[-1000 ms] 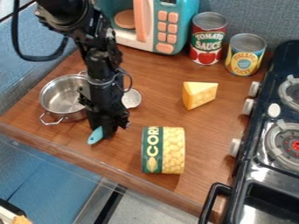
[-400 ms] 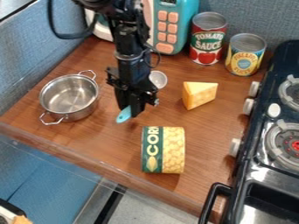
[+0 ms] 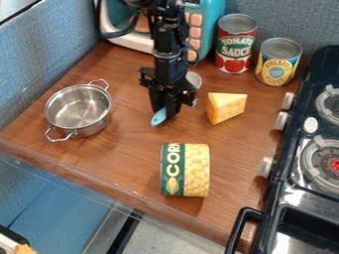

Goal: Move the spoon to the middle upper side of the table

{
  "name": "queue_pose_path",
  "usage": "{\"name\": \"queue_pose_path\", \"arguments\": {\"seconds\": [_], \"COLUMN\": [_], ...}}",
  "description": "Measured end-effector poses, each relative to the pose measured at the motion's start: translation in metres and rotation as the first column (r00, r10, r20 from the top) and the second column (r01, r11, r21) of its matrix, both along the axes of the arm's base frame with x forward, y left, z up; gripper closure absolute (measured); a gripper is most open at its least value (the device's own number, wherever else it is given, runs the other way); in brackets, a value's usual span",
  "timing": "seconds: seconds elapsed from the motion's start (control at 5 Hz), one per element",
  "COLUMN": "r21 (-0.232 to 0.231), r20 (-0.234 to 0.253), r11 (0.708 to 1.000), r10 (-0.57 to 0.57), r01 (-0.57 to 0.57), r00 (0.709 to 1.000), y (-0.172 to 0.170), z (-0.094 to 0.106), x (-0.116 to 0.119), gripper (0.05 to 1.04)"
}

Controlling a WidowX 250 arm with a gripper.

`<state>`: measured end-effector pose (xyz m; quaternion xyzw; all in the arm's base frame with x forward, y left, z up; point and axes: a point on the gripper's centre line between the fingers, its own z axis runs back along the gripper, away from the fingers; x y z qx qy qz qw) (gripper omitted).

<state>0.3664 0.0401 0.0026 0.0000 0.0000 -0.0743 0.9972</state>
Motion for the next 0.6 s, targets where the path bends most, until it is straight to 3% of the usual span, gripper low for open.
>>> {"name": "queue_pose_path", "arguments": {"seconds": [0.2,0.4,0.6], "r21": [-0.001,0.001,0.008], "r20": [0.002,-0.002,0.001], "r11": [1.000,1.000,1.000], "r10": [0.005,0.007,0.021], "r01": [-0.005,-0.007,-0.021], "r00": [1.000,1.000,1.000], "y": [0.0003,0.0009,0.0019], "z": [0.0014,0.0022,0.0022], "x": [0.0045,0.0059,0.0063], "gripper": [0.761,0.693,0.370]}}
